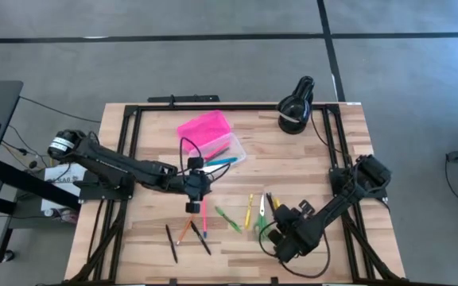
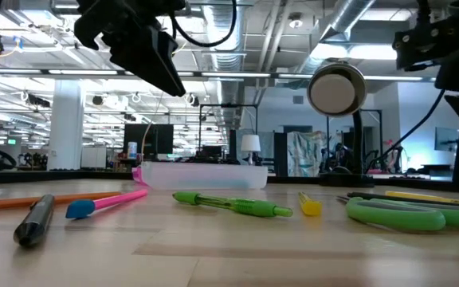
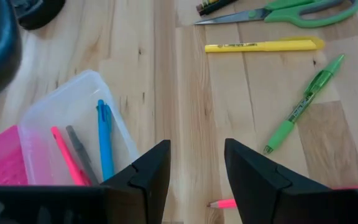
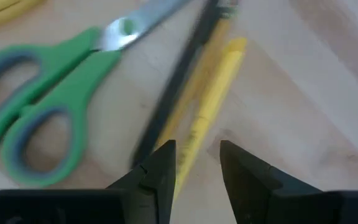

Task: Pick & place school supplies into a supply box
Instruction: Put the right yellow pen into the black supply box

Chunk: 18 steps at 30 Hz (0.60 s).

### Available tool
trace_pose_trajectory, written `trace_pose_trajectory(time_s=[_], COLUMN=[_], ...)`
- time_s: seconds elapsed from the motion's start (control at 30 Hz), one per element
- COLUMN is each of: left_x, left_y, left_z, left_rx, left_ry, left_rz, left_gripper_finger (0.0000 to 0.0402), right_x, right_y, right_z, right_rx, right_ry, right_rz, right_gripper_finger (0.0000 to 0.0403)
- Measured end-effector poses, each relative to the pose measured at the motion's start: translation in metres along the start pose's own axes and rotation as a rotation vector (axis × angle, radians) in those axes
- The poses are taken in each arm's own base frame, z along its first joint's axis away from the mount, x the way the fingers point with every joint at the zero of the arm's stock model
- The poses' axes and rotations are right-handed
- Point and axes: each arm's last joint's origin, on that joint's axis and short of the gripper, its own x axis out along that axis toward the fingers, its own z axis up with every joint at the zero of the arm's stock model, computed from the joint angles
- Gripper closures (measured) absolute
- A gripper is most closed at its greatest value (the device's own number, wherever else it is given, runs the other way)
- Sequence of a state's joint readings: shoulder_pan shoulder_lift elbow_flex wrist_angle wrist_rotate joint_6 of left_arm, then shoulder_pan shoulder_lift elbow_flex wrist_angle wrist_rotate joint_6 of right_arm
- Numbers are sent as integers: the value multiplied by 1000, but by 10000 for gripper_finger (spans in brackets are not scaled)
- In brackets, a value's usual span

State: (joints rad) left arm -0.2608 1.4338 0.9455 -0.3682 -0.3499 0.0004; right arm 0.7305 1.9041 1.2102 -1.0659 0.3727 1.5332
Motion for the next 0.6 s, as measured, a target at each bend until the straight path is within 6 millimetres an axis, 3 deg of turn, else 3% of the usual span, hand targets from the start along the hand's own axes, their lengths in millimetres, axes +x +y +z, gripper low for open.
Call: trace_pose_trajectory(time_s=[0.47,0.6], left_x=[-3,-3], left_y=[-7,-7], left_z=[0,0], left_rx=[9,4], left_ry=[-7,-8], left_rz=[12,10], left_gripper_finger=[255,255], right_x=[2,11], right_y=[0,-3], right_z=[5,3], right_rx=[50,52], right_ry=[-20,-15], right_rz=[-1,-4], right_gripper_finger=[285,285])
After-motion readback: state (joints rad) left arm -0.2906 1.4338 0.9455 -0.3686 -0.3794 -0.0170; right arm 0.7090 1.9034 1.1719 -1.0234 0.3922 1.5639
